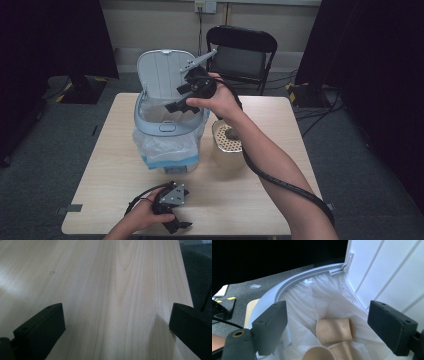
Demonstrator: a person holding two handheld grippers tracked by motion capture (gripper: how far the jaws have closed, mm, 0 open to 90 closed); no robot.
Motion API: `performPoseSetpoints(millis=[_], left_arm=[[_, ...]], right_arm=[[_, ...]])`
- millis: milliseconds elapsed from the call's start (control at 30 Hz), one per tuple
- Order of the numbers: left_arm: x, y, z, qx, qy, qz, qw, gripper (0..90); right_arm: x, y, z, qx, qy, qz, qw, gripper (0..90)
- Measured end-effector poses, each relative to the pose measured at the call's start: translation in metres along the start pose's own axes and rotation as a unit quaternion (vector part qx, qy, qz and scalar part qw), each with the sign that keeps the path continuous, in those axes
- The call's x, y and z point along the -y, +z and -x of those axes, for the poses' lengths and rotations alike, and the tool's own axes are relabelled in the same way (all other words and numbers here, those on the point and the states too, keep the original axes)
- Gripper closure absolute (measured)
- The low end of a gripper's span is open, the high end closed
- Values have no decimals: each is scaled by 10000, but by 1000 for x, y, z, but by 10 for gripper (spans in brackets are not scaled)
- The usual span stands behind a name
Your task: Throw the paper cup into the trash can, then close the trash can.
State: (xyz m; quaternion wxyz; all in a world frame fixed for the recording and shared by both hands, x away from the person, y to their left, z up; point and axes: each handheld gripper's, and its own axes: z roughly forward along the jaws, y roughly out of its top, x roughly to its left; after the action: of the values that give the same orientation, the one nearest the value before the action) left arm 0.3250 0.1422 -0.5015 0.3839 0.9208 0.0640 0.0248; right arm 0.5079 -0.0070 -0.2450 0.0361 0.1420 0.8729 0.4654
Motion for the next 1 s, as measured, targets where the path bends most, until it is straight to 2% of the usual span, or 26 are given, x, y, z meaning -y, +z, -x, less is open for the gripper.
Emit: performPoseSetpoints(millis=[100,133,167,633,767,1000], left_arm=[[0,0,0,-7,8,-8,10000,0],[0,1,2,18,-134,98,9999,0],[0,-1,0,17,57,-47,10000,0],[0,-1,0,33,40,-33,10000,0],[0,-1,0,32,43,-30,10000,0],[0,-1,0,32,47,-36,10000,0]], right_arm=[[2,-6,1,25,18,38,10000,157],[3,-7,1,32,36,30,10000,156],[3,-9,1,54,32,31,10000,154],[15,-31,10,194,125,58,9997,141],[18,-35,14,261,100,-75,9996,142],[25,-39,21,376,158,-101,9991,142]])
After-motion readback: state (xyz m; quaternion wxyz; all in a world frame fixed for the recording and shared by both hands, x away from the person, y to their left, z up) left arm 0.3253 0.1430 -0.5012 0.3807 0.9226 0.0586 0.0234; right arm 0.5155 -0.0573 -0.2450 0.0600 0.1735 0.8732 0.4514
